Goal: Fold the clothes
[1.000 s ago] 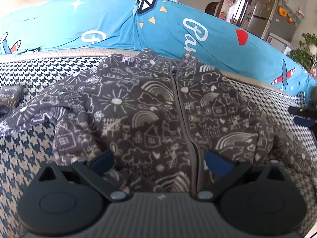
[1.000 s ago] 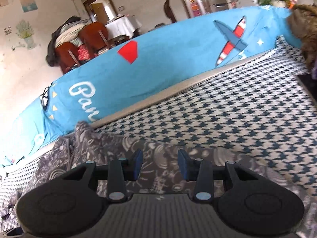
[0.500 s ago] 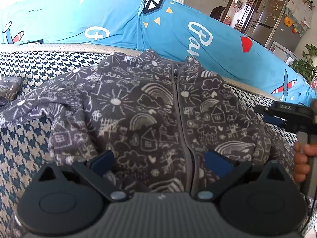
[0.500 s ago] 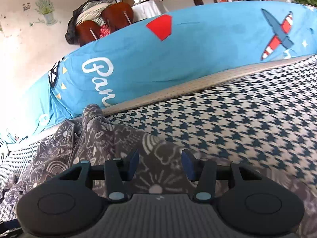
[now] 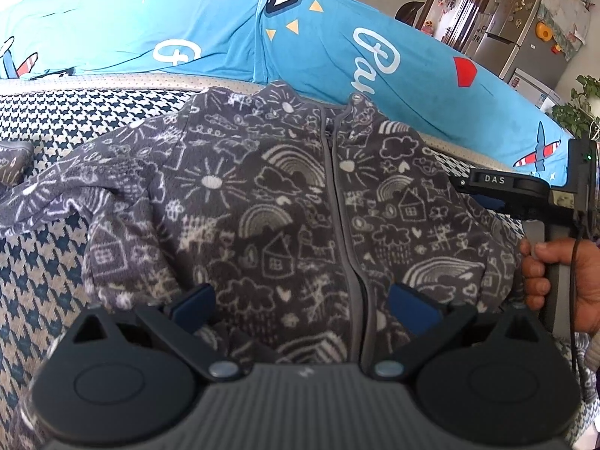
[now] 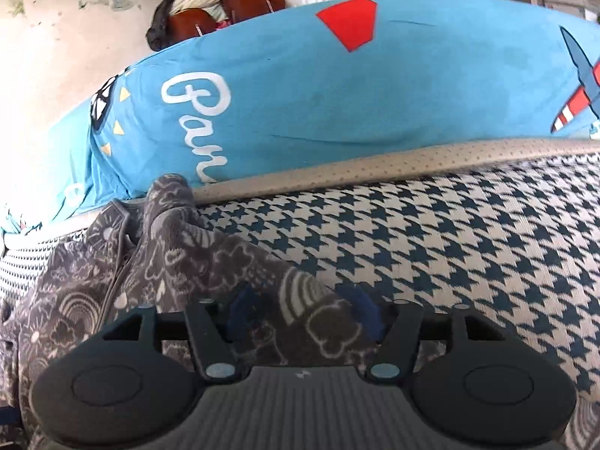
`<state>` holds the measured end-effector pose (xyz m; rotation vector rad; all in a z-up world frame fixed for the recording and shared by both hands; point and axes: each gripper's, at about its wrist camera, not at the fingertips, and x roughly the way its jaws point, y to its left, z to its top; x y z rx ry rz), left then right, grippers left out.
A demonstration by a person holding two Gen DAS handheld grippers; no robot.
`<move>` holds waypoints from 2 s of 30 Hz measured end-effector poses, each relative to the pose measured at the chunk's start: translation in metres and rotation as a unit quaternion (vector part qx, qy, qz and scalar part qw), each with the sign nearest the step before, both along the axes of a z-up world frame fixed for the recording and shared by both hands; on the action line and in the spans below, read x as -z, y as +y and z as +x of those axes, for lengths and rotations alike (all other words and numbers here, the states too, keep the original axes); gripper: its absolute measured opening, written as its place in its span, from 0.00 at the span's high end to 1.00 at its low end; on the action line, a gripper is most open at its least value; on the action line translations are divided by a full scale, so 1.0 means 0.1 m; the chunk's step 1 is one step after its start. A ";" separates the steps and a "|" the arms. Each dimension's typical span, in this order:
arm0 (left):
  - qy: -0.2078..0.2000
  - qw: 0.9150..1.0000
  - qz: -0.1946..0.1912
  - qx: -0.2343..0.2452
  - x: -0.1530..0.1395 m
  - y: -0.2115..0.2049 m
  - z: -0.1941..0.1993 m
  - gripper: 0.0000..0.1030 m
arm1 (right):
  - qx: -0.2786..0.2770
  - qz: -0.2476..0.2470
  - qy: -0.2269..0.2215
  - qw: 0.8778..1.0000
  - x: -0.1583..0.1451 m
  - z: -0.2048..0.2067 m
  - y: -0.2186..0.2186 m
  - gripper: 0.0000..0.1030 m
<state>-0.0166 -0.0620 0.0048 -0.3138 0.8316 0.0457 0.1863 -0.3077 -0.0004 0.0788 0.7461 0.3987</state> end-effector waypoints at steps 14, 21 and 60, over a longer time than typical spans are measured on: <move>0.004 1.000 -0.004 -0.007 0.00 0.02 0.03 0.00 | -0.001 -0.042 -0.049 0.998 -0.07 -0.18 0.16 0.93; 0.009 1.000 0.000 -0.003 0.01 0.05 0.04 0.00 | 0.077 -0.038 -0.023 0.996 0.01 -0.11 -0.03 0.95; -0.073 0.997 0.032 0.007 -0.21 0.04 -0.61 0.00 | 0.259 -0.009 0.019 0.966 -0.36 -1.62 -1.73 0.35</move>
